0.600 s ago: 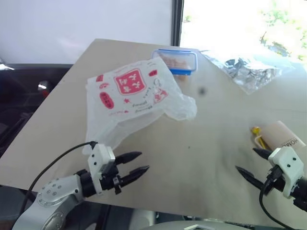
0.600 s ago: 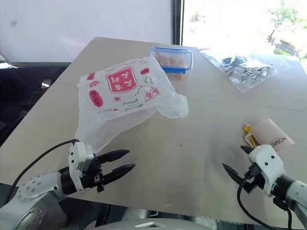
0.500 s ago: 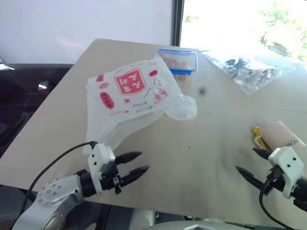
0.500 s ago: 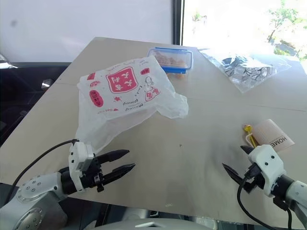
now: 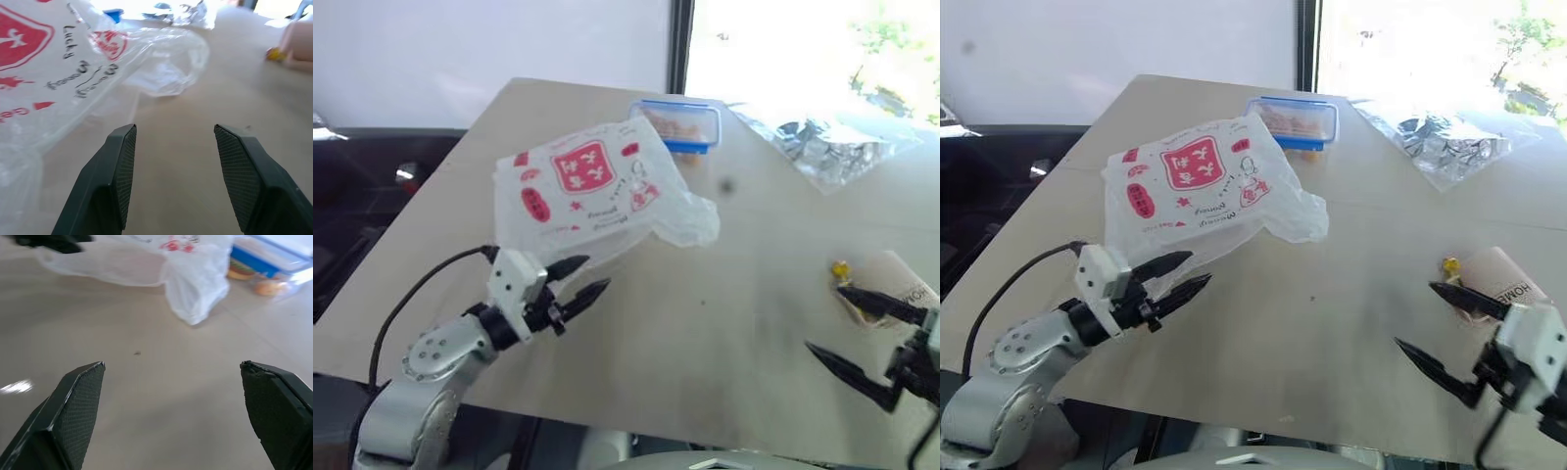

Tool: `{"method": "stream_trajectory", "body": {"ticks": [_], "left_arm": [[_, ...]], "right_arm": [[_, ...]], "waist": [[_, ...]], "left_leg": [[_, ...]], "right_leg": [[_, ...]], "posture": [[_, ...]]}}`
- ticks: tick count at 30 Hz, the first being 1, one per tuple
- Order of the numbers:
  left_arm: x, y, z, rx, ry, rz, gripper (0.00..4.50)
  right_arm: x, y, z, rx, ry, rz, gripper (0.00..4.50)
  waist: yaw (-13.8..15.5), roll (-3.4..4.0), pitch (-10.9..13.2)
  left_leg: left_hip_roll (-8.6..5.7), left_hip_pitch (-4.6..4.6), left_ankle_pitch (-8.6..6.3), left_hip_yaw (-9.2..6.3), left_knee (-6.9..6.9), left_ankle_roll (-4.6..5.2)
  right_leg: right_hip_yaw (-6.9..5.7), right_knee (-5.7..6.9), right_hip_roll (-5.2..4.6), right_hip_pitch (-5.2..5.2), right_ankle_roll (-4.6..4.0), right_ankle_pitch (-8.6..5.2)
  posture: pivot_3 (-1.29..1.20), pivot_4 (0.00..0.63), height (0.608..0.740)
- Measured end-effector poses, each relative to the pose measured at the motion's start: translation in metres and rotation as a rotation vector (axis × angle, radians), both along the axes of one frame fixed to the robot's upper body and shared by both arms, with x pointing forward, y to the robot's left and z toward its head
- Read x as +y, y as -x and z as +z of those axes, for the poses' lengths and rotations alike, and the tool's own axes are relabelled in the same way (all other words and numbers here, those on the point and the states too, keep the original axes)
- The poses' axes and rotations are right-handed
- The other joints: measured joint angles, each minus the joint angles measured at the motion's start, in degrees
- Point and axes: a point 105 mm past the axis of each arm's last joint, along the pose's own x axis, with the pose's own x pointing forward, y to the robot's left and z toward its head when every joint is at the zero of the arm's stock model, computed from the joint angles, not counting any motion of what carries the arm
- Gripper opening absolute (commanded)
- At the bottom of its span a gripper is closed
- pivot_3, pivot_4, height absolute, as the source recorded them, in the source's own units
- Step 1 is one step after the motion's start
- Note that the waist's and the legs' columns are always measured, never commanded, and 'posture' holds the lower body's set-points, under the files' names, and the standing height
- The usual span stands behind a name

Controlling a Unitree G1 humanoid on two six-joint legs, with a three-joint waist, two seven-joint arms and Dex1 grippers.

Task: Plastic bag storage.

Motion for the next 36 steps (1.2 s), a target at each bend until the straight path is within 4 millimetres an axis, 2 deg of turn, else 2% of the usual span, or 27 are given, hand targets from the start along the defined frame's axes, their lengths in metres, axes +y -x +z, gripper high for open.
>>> {"method": "stream_trajectory", "body": {"ticks": [4,13,17,21,24,29,36], "left_arm": [[0.004,-0.01,0.007,-0.124,-0.071,0.056,2.64],[0.013,-0.027,0.015,-0.254,-0.142,0.11,2.64],[0.011,-0.018,0.0,-0.197,-0.147,0.047,2.64],[0.001,-0.002,-0.02,-0.093,-0.112,-0.041,2.64],[-0.004,-0.001,-0.012,-0.111,-0.099,-0.068,2.64],[-0.009,-0.012,0.006,-0.161,-0.099,-0.063,2.64],[-0.008,-0.025,0.028,-0.253,-0.126,0.001,2.64]], "right_arm": [[-0.01,0.011,0.001,0.008,0.039,0.044,4.48],[-0.02,0.01,-0.001,-0.043,0.069,0.057,4.48],[-0.019,0.007,0.004,-0.097,0.066,0.085,4.48],[-0.012,-0.003,0.02,-0.188,0.01,0.1,4.48],[-0.006,-0.007,0.028,-0.165,-0.047,0.117,4.48],[0.007,-0.008,0.031,-0.019,-0.199,0.19,4.48],[0.02,-0.003,0.033,-0.039,-0.185,0.237,4.48]], "waist": [[-0.1,0.03,0.0],[-0.1,0.02,0.0],[-0.2,0.03,0.0],[-0.1,0.03,0.0],[0.4,0.04,0.0],[0.1,0.04,0.0],[0.0,0.03,0.0]], "left_leg": [[0.03,0.04,0.0,0.03,0.0,0.0],[0.03,0.03,0.0,0.05,0.0,0.01],[0.04,0.04,-0.01,0.07,0.0,0.01],[0.04,0.06,-0.01,0.07,0.0,0.01],[0.04,0.04,0.0,0.03,0.01,0.01],[0.03,0.04,0.0,0.05,0.02,0.02],[0.02,0.03,0.0,0.03,0.02,0.02]], "right_leg": [[0.03,0.01,-0.01,0.0,-0.15,-0.09],[0.03,0.02,-0.03,0.0,-0.18,-0.06],[0.04,0.02,-0.04,-0.01,-0.19,-0.05],[0.04,0.05,-0.07,-0.01,-0.19,-0.05],[-0.01,0.06,-0.08,0.01,-0.28,-0.01],[0.02,0.05,-0.08,0.02,-0.21,0.13],[0.01,0.05,-0.02,0.02,-0.01,0.07]], "posture": [[0.0,0.15,0.74],[0.0,0.15,0.74],[0.0,0.15,0.74],[0.0,0.15,0.74],[0.0,0.15,0.74],[0.0,0.15,0.74],[0.0,0.15,0.74]]}}
